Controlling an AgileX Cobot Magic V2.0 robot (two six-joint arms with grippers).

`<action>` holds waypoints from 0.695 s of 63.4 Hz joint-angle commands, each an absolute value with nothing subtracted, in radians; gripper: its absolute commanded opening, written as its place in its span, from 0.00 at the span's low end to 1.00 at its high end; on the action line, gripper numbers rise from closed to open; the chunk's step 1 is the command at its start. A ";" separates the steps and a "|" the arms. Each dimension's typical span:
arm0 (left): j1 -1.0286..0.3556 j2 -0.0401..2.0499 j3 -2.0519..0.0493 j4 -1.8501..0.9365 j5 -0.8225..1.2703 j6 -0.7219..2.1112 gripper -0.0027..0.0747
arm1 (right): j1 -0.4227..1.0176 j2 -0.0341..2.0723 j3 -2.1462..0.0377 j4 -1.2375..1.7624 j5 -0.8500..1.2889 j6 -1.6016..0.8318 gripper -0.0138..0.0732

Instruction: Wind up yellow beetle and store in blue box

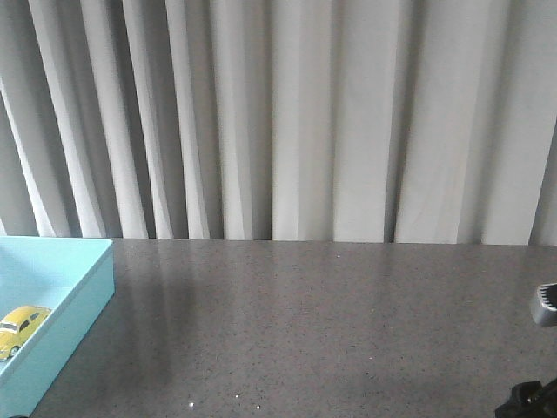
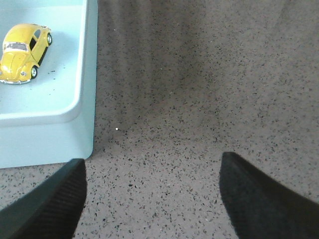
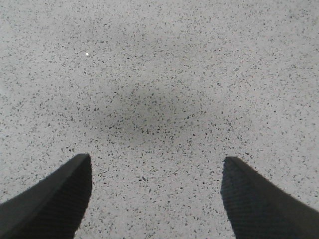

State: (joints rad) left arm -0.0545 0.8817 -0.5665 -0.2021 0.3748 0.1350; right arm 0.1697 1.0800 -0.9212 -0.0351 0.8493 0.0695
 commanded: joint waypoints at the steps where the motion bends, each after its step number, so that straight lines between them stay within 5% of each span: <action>1: -0.063 0.830 -0.556 -0.189 0.267 0.088 0.73 | 0.170 1.062 -0.945 -0.043 0.802 0.070 0.76; 27: -0.063 0.789 -0.540 -0.189 0.243 0.089 0.69 | 0.170 1.062 -0.945 -0.043 0.802 0.070 0.76; 44: -0.063 0.789 -0.540 -0.189 0.242 0.089 0.39 | 0.170 1.062 -0.945 -0.043 0.802 0.070 0.76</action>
State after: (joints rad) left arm -0.0575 0.7966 -0.5166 -0.1787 0.3162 0.0986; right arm 0.1697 1.0800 -0.9212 -0.0351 0.8493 0.0695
